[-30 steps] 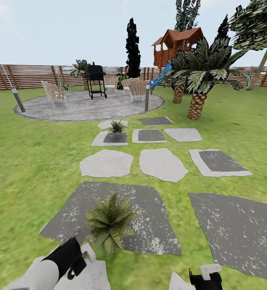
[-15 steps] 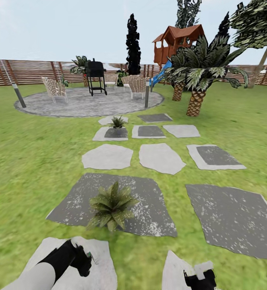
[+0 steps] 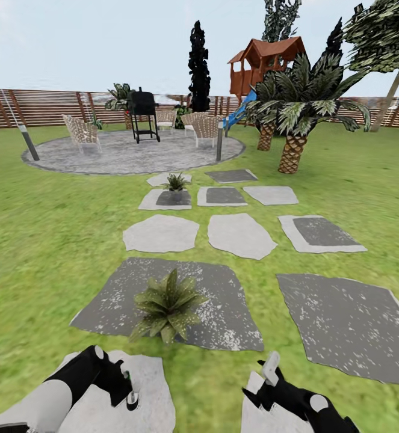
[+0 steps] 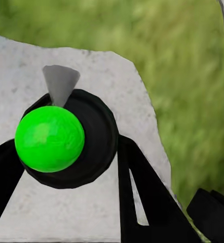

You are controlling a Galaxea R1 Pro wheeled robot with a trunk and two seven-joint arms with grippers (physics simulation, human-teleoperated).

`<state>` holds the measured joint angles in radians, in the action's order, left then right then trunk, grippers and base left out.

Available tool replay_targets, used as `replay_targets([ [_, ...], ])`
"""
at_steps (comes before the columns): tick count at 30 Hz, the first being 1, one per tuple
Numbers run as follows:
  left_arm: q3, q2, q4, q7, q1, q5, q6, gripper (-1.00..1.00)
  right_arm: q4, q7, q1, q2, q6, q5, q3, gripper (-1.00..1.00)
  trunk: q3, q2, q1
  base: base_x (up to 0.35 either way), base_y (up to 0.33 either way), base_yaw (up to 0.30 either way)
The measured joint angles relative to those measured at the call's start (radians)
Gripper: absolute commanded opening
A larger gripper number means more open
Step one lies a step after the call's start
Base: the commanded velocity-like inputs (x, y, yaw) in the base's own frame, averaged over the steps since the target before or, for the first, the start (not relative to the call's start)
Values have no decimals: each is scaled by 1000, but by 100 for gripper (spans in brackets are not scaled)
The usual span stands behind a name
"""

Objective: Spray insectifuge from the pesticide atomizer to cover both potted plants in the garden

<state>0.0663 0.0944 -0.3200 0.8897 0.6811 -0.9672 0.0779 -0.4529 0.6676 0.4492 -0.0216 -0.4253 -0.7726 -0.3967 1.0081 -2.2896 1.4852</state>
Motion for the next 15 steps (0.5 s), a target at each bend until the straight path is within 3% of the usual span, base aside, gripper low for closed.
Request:
replay_targets([
  [8,-12,9,-11,44,-3,-26,42,-100,46,-2,12,34,-4,3,18,100,0,0,0,0,0,0],
  [15,-11,-4,-14,83,-2,-65,70,-100,47,9,29,71,-2,5,58,100,0,0,0,0,0,0],
])
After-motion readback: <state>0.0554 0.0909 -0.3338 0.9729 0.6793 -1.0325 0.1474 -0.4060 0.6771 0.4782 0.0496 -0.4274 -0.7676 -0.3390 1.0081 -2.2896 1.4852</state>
